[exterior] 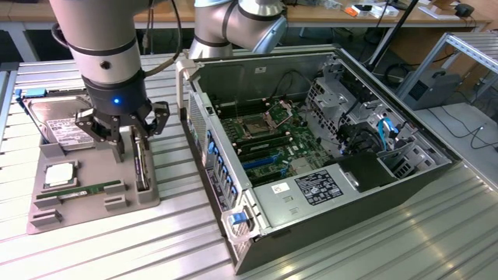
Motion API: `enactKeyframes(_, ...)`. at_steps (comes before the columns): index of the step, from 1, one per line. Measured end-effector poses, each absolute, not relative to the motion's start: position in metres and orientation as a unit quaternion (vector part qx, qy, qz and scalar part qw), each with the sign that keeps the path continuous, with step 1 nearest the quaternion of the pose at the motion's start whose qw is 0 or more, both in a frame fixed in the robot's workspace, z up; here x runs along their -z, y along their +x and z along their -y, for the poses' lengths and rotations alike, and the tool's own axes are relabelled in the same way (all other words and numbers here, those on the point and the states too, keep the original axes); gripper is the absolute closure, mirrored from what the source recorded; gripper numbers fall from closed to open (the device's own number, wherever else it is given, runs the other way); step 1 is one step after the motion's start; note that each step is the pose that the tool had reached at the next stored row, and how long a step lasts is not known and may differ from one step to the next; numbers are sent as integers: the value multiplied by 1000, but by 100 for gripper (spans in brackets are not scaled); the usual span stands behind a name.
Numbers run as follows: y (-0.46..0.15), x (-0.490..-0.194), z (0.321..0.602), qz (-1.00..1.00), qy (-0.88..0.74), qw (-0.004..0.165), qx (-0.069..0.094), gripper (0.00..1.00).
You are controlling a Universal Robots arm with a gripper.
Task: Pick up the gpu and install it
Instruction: 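Pick up the gpu and move the gpu toward the slot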
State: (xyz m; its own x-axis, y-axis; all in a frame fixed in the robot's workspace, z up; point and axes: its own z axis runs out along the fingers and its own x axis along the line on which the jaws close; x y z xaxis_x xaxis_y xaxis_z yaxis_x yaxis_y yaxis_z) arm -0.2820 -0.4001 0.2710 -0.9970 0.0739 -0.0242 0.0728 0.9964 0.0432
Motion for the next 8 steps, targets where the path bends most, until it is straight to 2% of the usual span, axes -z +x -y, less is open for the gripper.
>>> enactKeyframes(8, -278, -255, 400, -999, 37, 13, -19, 52)
